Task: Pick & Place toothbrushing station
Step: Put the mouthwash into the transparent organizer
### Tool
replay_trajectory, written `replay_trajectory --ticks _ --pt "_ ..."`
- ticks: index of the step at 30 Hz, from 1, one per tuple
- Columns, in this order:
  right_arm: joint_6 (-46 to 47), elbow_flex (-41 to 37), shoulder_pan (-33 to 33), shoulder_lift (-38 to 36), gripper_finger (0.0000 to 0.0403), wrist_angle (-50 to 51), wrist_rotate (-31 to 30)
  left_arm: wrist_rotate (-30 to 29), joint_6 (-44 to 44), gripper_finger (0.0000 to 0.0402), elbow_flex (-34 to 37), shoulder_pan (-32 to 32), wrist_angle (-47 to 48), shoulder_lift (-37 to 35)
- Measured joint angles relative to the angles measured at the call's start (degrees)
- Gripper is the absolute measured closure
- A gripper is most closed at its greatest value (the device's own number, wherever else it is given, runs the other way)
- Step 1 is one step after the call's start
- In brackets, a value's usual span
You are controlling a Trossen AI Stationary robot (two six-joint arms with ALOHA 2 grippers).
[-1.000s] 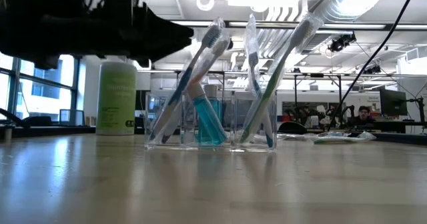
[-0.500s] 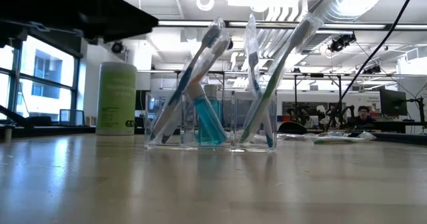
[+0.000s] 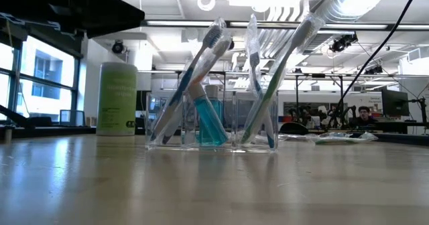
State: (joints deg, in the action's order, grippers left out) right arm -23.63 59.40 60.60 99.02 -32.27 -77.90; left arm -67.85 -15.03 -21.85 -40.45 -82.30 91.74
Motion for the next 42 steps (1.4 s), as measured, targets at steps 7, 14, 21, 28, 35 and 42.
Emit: replay_trajectory --ticks 7,14,21,28,35,42 --pt "21.06 -0.02 1.24 -1.17 0.04 18.74 10.79 0.02 0.02 0.0213 0.0 0.0 0.01 0.0" --pt "63.66 0.0 -4.21 -9.51 0.04 56.0 26.86 0.04 0.95 0.0213 -0.02 0.02 0.01 0.02" --pt "107.37 0.0 -10.25 -11.1 0.04 95.73 28.87 0.04 1.11 0.0213 -0.02 0.02 0.01 0.02" --pt "129.7 -0.02 -17.81 -11.11 0.04 121.88 31.9 0.05 1.14 0.0213 -0.02 0.02 0.01 0.02" --pt "113.42 -0.09 -30.88 -11.5 0.0401 118.81 32.04 0.07 1.12 0.0213 -0.02 0.02 0.02 0.02" --pt "100.53 -0.09 -43.96 -11.72 0.0401 118.63 32.94 0.07 1.11 0.0213 -0.02 0.02 0.5 0.02"
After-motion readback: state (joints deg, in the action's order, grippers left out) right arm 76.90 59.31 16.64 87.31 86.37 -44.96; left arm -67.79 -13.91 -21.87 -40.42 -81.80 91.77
